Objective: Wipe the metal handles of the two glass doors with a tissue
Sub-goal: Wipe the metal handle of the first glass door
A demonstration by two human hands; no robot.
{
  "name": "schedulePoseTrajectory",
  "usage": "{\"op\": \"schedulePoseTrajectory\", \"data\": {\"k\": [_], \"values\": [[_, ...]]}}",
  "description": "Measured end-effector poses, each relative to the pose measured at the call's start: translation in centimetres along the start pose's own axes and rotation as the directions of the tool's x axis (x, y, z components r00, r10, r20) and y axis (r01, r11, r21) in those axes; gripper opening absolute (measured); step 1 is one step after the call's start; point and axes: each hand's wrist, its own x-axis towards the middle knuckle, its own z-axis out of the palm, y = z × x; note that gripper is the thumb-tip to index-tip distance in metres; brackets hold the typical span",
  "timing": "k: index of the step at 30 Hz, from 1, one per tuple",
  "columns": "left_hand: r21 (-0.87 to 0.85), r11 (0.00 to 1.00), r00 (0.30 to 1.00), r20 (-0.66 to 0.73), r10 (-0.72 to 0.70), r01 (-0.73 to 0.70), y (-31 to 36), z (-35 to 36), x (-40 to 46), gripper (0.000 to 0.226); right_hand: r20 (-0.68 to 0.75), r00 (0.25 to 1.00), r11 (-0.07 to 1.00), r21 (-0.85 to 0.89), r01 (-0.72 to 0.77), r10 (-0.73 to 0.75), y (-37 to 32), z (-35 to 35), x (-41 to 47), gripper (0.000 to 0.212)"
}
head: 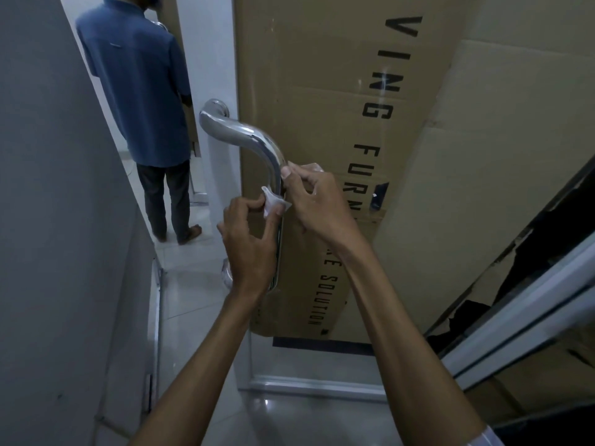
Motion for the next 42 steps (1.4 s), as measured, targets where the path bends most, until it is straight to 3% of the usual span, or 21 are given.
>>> {"op": "schedulePoseTrajectory", "data": {"k": [8,11,15,21,27,31,35,42], "values": [[0.245,0.969,1.000,-0.004,-0.014,0.014,-4.6,0.6,-3.7,0.035,-0.008,1.000,1.000,0.010,-0.018,0.019,-0.2,0.3,-0.1,0.049],[0.262,0.965,1.000,0.019,0.007,-0.011,-6.0,0.4,-5.2,0.037,-0.010,1.000,1.000,-0.007,-0.018,0.018,-0.5,0.3,-0.3,0.050],[0.318,0.948,0.998,0.066,0.014,-0.034,-7.7,-0.1,-6.9,0.029,-0.004,1.000,0.999,-0.021,-0.025,0.024,-0.7,0.2,-0.4,0.051],[0.429,0.903,0.982,0.166,-0.088,0.008,-10.4,-0.8,-9.7,0.023,0.002,0.999,0.999,-0.038,-0.039,0.039,-1.1,0.2,-0.6,0.052],[0.338,0.939,0.989,0.100,-0.106,0.066,-8.8,-0.5,-9.2,0.024,0.001,0.998,0.998,0.005,-0.067,0.067,-1.7,0.0,-0.9,0.049],[0.292,0.956,0.996,0.063,-0.056,0.035,-6.7,-0.2,-7.5,0.027,0.023,0.993,0.994,-0.003,-0.112,0.112,-3.2,-0.7,-1.3,0.072],[0.259,0.966,1.000,0.011,-0.028,0.024,-3.6,0.0,-4.6,0.021,0.070,0.994,0.992,-0.093,-0.083,0.090,-3.3,-1.2,-1.2,0.080],[0.006,0.999,0.992,0.118,-0.052,0.052,2.9,-1.2,1.5,0.015,0.008,0.999,0.997,-0.056,-0.053,0.053,-2.8,-0.5,-0.9,0.066]]}}
